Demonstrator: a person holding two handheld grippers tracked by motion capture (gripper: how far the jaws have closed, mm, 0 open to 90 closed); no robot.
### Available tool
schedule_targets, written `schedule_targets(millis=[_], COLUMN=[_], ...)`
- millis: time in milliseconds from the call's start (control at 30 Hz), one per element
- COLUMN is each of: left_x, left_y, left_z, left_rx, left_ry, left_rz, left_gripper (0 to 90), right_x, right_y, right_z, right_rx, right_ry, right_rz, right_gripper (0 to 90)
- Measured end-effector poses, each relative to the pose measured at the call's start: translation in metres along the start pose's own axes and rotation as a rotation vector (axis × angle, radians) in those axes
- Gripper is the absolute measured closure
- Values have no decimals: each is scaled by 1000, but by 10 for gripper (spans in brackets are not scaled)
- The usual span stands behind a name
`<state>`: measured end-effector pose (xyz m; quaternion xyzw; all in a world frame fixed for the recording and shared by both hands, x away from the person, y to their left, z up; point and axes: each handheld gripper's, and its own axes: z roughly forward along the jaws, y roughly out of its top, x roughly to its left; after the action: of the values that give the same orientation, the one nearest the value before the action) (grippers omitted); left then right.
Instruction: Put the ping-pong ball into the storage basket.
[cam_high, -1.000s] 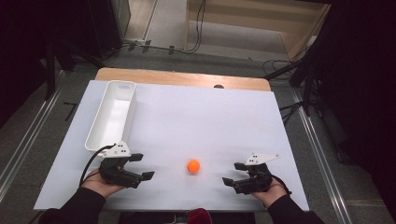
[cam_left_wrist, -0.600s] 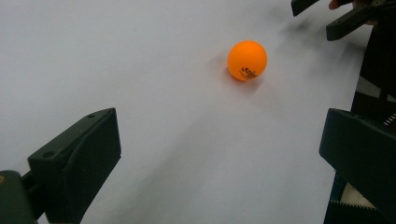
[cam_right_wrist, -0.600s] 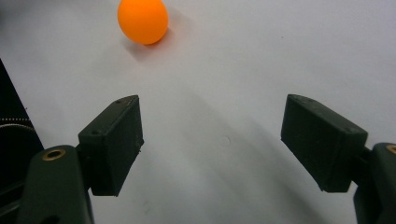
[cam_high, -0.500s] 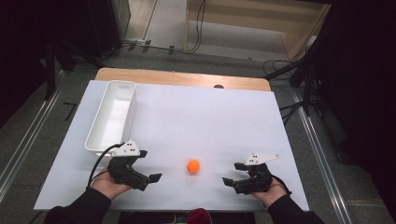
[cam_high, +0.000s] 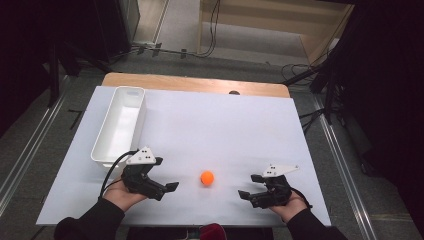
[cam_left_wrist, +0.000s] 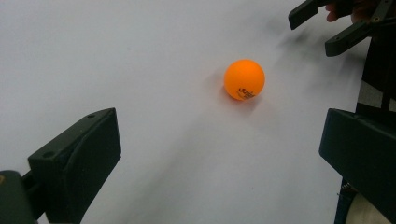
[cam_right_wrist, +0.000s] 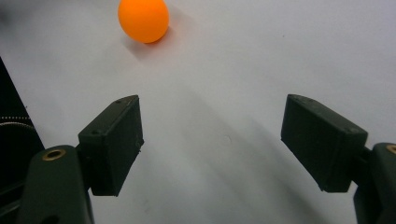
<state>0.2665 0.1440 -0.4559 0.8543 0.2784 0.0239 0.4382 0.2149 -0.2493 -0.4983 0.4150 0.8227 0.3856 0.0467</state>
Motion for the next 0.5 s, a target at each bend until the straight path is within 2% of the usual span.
schedule_targets(millis=[500], left_x=[-2], left_y=[9], left_z=[10], left_rx=[4], left_ry=[-2], left_rz=[21], left_gripper=[0], right_x=[1], right_y=[0], right_z=[0], right_rx=[4], right_ry=[1], right_rz=[-2], right_gripper=[195])
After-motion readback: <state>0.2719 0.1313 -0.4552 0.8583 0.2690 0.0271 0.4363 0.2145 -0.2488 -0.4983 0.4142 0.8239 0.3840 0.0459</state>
